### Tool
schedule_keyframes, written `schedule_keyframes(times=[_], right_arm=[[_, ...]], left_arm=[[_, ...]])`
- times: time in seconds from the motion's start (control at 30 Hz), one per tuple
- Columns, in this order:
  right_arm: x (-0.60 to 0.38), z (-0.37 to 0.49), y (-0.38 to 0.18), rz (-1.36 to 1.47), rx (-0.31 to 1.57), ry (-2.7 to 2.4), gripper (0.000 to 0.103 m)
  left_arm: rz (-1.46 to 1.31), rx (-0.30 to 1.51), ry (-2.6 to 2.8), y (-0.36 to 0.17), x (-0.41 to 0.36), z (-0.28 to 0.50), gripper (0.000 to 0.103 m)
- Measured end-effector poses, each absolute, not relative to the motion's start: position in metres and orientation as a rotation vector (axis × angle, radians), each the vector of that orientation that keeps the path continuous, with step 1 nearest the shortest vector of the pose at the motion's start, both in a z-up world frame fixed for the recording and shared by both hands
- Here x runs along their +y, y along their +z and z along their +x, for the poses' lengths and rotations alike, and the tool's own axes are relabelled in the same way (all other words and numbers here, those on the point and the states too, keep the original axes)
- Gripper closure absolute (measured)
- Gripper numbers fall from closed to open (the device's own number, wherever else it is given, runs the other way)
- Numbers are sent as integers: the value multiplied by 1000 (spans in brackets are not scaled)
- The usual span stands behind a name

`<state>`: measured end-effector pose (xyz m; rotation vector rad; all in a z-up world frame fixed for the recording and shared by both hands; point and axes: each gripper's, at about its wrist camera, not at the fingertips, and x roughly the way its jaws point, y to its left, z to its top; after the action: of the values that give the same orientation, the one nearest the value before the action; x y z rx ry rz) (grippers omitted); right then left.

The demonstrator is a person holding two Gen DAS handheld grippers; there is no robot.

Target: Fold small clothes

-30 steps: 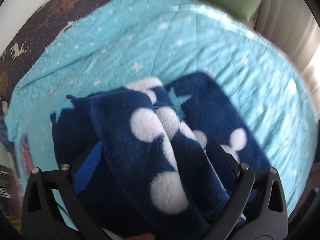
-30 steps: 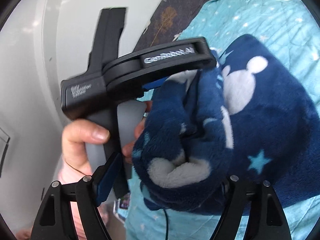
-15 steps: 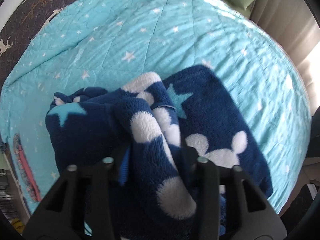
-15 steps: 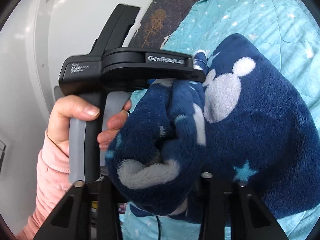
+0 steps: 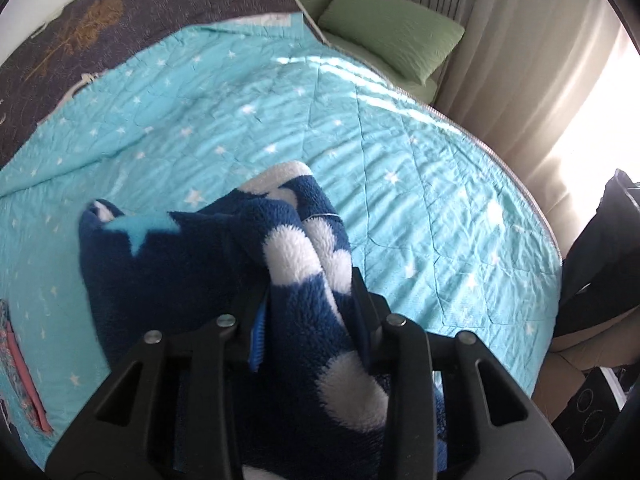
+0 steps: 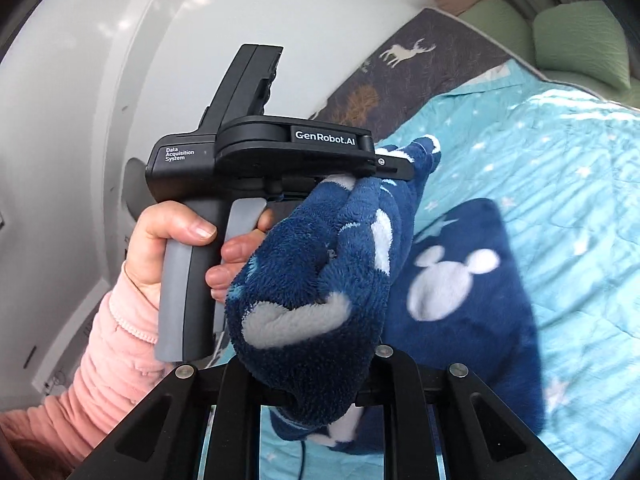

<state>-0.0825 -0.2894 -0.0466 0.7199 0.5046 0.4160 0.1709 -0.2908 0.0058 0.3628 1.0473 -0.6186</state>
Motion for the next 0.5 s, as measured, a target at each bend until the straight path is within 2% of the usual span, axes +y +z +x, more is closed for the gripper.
schedule_keyframes(times=[0.2,0.43,0.5], right_arm=[[-327,-100,-94,866,605,318,85],[-331,-103,-108,897,646,317,85],[-330,-98,-112,876,659,317,85]], left_arm=[[315,1038,-747,-46,-313,175,65],[259,1023,-797,-55,-311,172,64],[258,1006,-797,-58,-308,170,61]])
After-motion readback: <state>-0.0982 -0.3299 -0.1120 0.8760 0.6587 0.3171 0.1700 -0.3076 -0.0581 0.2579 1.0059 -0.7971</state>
